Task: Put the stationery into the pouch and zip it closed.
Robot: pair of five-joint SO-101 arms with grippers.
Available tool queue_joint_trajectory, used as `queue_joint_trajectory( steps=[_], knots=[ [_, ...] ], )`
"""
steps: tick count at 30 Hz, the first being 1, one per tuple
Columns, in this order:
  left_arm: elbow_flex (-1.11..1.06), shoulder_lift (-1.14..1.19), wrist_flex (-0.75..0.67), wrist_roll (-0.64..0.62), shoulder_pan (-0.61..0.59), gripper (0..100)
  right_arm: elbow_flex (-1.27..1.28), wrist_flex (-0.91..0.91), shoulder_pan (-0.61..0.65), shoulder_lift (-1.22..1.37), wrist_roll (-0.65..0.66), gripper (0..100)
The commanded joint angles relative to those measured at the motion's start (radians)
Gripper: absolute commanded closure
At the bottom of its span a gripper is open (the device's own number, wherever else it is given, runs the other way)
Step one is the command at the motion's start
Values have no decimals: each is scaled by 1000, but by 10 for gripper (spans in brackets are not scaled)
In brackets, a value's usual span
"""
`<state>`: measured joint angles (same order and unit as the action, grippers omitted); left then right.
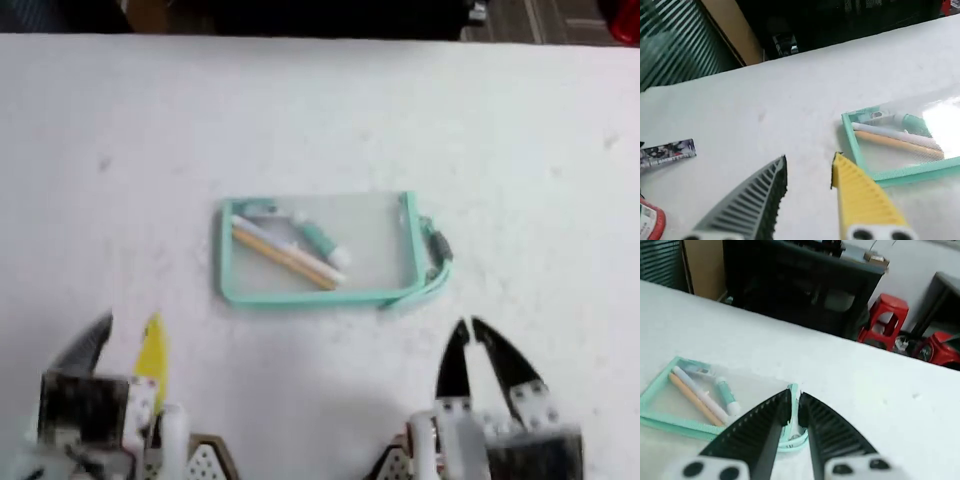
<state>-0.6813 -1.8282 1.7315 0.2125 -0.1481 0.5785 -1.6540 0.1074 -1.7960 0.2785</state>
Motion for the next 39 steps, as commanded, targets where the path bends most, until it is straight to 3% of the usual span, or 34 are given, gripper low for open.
queue_joint_trajectory(
  steps=[1,11,18,31,39],
  knots=[
    [-199,7,-183,-61,-13,814,147,87,-2,-8,6,974],
    [-783,7,-603,-55,-7,816,738,558,-4,-8,3,974],
    [-1016,8,-749,-54,-7,817,1119,877,4,-4,2,977],
    [-1011,7,-473,-52,-7,816,1112,604,7,5,2,978],
    [-1011,7,-443,-52,-7,819,1112,487,18,-1,2,978]
  ],
)
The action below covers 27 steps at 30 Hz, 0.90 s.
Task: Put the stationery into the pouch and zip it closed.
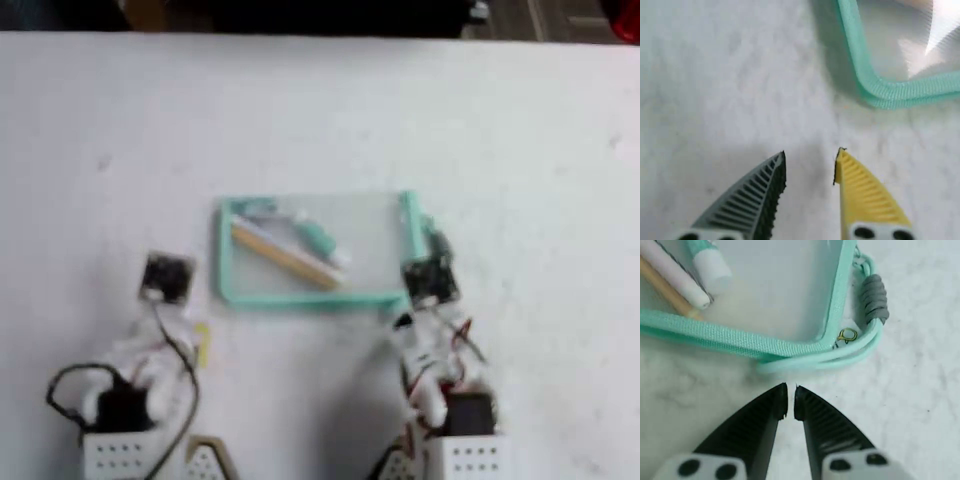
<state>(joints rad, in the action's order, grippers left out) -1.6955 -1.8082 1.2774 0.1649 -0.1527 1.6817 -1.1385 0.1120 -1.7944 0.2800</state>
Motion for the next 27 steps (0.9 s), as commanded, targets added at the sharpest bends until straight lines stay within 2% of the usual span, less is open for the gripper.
queue_joint_trajectory(
  steps=[1,3,6,12,16,20,27],
  knots=[
    [3,-13,11,-3,-2,819,9,-70,13,-2,0,978],
    [3,-13,11,44,-2,819,9,-137,19,-4,8,978],
    [3,-13,6,127,-1,819,9,-128,47,-2,8,978],
    [3,-13,8,-25,30,819,9,-128,45,-2,9,978],
    [3,-12,8,-26,30,847,9,-128,54,-2,9,979],
    [3,-12,8,-9,42,977,9,-128,47,-2,8,982],
    [3,-12,8,-6,41,977,9,-125,45,4,5,982]
  ],
)
